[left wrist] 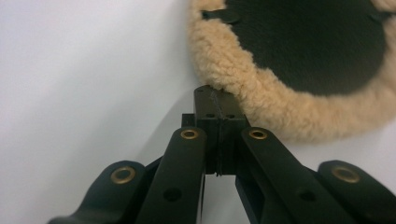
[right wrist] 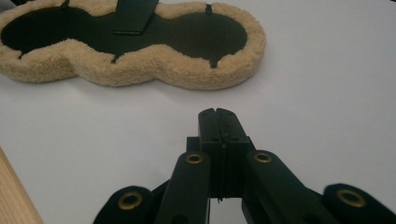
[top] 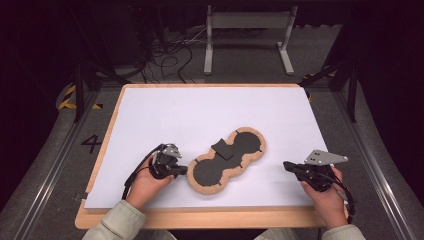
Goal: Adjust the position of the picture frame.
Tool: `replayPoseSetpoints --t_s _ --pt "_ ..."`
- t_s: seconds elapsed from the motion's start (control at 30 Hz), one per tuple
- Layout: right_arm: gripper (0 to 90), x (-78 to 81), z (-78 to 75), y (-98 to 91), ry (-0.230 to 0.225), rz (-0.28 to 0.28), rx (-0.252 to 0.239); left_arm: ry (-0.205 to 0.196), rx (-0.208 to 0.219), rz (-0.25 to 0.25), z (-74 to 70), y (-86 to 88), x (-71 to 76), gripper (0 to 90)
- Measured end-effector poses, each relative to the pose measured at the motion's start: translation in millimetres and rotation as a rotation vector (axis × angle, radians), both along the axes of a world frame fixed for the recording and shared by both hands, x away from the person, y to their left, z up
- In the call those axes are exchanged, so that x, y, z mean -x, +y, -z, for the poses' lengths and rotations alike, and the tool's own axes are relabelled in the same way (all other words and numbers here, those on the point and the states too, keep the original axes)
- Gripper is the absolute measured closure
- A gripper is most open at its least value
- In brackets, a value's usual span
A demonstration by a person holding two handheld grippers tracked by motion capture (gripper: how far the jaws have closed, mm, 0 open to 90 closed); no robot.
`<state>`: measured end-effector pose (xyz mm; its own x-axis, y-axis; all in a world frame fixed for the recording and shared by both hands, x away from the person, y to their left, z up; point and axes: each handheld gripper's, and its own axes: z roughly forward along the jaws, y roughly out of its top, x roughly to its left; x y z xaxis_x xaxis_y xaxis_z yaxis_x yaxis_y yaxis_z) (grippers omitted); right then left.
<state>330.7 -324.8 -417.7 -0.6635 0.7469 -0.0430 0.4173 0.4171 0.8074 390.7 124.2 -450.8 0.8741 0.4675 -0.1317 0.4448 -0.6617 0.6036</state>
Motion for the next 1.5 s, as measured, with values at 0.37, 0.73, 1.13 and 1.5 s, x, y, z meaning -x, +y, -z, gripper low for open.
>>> replayPoseSetpoints --t_s 0.37,0.73,1.13,1.5 --pt "90.0 -17.8 -0.3 22.8 0.072 0.001 0.062 -0.025 0.015 -0.016 -4.4 6.6 7.7 84.8" --pt "90.0 -57.1 5.0 69.8 0.210 -0.023 0.255 -0.072 0.075 -0.062 -13.7 20.6 11.5 84.1" --pt "90.0 -88.1 10.9 103.7 0.230 -0.003 0.363 -0.079 0.074 -0.085 -14.3 25.1 12.7 86.2" --pt "90.0 -127.5 12.7 125.8 0.220 0.019 0.354 -0.069 0.072 -0.103 -11.2 31.6 15.0 86.4"
